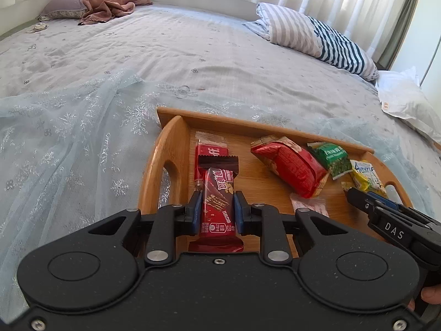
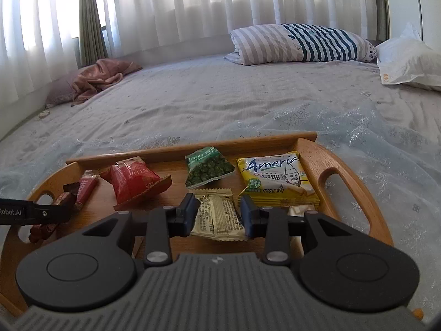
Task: Organize snacks
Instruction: 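Carry the chocolate bar in left gripper to tray while right gripper carries the wafer bar, then open the left gripper on the chocolate bar while the right gripper releases the wafer bar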
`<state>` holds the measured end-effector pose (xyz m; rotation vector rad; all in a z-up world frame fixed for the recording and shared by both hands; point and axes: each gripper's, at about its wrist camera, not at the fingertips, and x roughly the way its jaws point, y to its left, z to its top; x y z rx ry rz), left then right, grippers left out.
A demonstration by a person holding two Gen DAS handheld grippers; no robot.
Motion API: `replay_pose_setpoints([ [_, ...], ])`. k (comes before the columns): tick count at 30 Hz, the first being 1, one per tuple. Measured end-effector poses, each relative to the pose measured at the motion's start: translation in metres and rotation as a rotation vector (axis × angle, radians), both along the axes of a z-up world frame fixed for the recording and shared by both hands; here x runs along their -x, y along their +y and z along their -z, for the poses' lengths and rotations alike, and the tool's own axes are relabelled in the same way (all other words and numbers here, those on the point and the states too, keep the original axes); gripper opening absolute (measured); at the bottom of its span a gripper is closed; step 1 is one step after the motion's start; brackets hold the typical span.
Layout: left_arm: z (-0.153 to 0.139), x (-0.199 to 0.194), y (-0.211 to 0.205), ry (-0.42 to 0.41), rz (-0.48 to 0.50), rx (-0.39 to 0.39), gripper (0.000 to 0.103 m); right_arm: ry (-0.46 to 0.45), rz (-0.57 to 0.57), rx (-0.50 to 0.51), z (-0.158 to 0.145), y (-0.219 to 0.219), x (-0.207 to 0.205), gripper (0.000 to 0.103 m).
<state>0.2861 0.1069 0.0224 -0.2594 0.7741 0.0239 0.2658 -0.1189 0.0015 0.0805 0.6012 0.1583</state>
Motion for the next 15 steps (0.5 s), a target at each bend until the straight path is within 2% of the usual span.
replay_pose_setpoints([
  [4,0.0009,-0.0053,-0.0009,-0.001,0.004,-0.021,0.022,0.058,0.025,0.000,0.0023,0.0011,-0.0090,0.040],
  [7,0.0014,-0.0088,-0.0044,0.006,0.008,-0.050,0.022,0.058,0.029,0.003,0.0034,0.0013,-0.0093,0.040],
  [15,0.0014,-0.0103,-0.0059,0.004,0.002,-0.050,0.025,0.056,0.029,0.018,0.0033,0.0035,-0.0089,0.041],
])
